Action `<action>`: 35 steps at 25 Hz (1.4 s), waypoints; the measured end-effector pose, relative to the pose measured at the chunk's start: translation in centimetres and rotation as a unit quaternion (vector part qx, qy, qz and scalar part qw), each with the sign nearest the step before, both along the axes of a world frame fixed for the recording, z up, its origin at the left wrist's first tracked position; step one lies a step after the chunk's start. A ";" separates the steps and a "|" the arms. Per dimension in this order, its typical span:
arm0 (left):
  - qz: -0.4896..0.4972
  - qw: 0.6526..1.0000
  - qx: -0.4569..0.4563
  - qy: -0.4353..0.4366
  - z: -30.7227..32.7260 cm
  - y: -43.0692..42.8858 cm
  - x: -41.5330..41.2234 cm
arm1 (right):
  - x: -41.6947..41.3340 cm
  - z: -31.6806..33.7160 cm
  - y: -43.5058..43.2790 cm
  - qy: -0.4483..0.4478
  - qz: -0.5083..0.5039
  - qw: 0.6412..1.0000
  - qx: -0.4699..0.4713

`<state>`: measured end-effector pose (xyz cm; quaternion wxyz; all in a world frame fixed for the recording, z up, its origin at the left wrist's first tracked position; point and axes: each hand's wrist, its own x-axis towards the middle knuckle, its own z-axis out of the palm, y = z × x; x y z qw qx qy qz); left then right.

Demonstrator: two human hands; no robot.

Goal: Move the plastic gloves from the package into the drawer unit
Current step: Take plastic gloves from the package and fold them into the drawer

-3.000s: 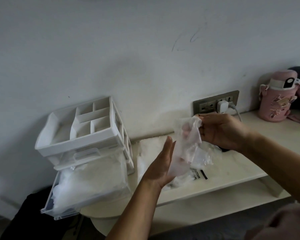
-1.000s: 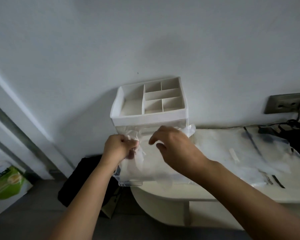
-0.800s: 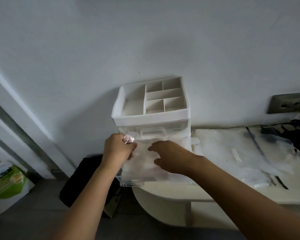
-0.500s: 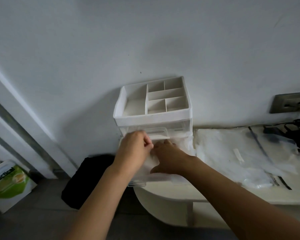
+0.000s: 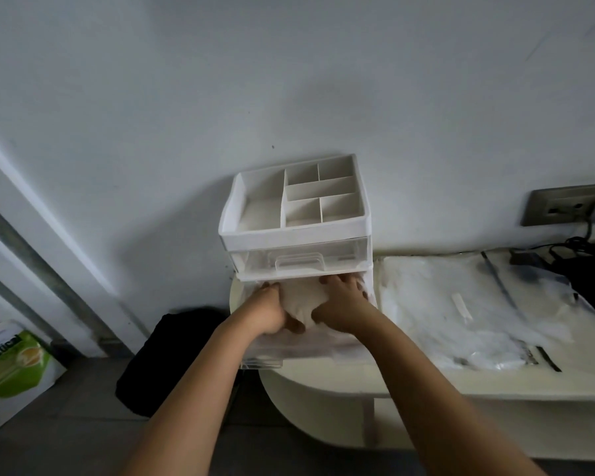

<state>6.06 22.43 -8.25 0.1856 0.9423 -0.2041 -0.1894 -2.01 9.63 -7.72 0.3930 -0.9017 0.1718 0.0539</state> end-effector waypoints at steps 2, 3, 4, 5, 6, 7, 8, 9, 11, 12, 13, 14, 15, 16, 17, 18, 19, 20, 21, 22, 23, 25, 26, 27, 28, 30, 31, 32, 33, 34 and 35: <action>0.018 1.000 -0.004 0.005 0.0 0.1 0.0 | 0.2 -0.2 0.0 -0.026 -0.045 0.997 0.061; 0.022 1.000 -0.005 0.005 -0.2 0.1 0.1 | -0.3 -0.5 0.0 -0.036 -0.029 0.997 0.056; 0.021 1.000 -0.006 0.002 -0.2 0.1 0.1 | -0.6 -0.6 -0.2 -0.035 -0.006 0.998 0.048; 0.020 1.000 -0.005 -0.005 -0.2 0.1 0.0 | -0.9 0.0 -0.3 -0.032 0.003 0.999 0.034; 0.022 1.000 0.001 -0.011 -0.1 0.1 -0.1 | -1.2 1.1 -0.6 -0.030 0.012 0.999 0.025; 0.028 0.999 0.004 -0.015 -0.1 0.2 -0.3 | -1.8 2.3 -1.0 -0.040 0.024 0.999 0.023; 0.038 0.999 0.000 -0.019 -0.1 0.3 -0.5 | -2.7 3.3 -1.7 -0.064 0.034 0.997 0.023; 0.048 0.998 -0.007 -0.028 -0.1 0.5 -0.7 | -3.8 3.9 -2.5 -0.103 0.029 0.994 0.022; 0.044 0.996 -0.042 -0.063 0.4 1.2 -1.5 | -5.7 4.2 -4.1 -0.166 -0.005 0.986 0.018; 0.039 0.994 -0.072 -0.073 0.7 1.6 -1.9 | -6.5 3.9 -4.6 -0.181 -0.021 0.983 0.017; 0.034 0.990 -0.108 -0.079 1.1 2.0 -2.3 | -7.2 3.3 -4.9 -0.184 -0.032 0.982 0.015; 0.028 0.986 -0.142 -0.086 1.4 2.6 -2.7 | -7.9 2.4 -5.0 -0.176 -0.036 0.984 0.010; 0.022 0.981 -0.166 -0.098 1.8 3.1 -3.2 | -8.5 1.4 -5.0 -0.166 -0.034 0.986 0.005; 0.015 0.978 -0.174 -0.114 2.3 3.6 -3.8 | -9.1 0.5 -4.7 -0.153 -0.023 0.988 -0.003; 0.007 0.977 -0.169 -0.130 2.6 4.1 -4.2 | -9.6 -0.4 -4.2 -0.147 -0.009 0.989 -0.014; -0.001 0.978 -0.155 -0.140 2.8 4.7 -4.4 | -9.9 -1.2 -3.5 -0.152 0.001 0.988 -0.027; -0.007 0.982 -0.133 -0.135 3.0 5.2 -4.6 | -10.1 -1.9 -3.0 -0.170 -0.001 0.985 -0.037; -0.014 0.988 -0.104 -0.115 3.0 5.7 -4.7 | -10.0 -2.5 -2.7 -0.192 -0.012 0.980 -0.040; -0.020 0.993 -0.073 -0.088 3.0 6.0 -4.8 | -9.9 -2.8 -2.5 -0.212 -0.027 0.976 -0.039; -0.024 0.997 -0.045 -0.064 3.0 6.3 -4.8 | -9.8 -2.9 -2.4 -0.224 -0.039 0.973 -0.038; -0.027 0.998 -0.029 -0.052 2.9 6.5 -4.8 | -9.7 -2.9 -2.3 -0.228 -0.045 0.972 -0.039; -0.022 0.998 -0.032 -0.053 2.7 6.8 -4.5 | -9.4 -2.9 -2.2 -0.225 -0.045 0.972 -0.050; -0.016 0.997 -0.046 -0.057 2.6 6.8 -4.3 | -9.3 -2.8 -2.3 -0.223 -0.043 0.972 -0.060; -0.005 0.996 -0.067 -0.055 2.4 6.8 -4.0 | -9.2 -2.6 -2.3 -0.223 -0.043 0.971 -0.072; 0.008 0.995 -0.093 -0.047 2.3 6.7 -3.7 | -9.0 -2.4 -2.4 -0.225 -0.047 0.970 -0.078; 0.034 0.988 -0.147 -0.031 2.0 6.3 -3.3 | -8.4 -2.1 -2.6 -0.236 -0.060 0.967 -0.077; 0.045 0.984 -0.167 -0.033 1.9 6.2 -3.1 | -8.0 -2.0 -2.7 -0.241 -0.069 0.966 -0.071; 0.058 0.980 -0.185 -0.042 2.0 6.2 -2.8 | -7.5 -1.9 -2.8 -0.242 -0.081 0.965 -0.059; 0.079 0.975 -0.200 -0.051 2.0 6.2 -2.4 | -7.0 -1.9 -2.9 -0.244 -0.094 0.964 -0.045; 0.103 0.970 -0.212 -0.058 1.9 6.3 -1.9 | -6.5 -1.9 -3.1 -0.244 -0.104 0.964 -0.033; 0.125 0.965 -0.221 -0.058 1.8 6.5 -1.3 | -6.0 -1.9 -3.4 -0.242 -0.113 0.963 -0.027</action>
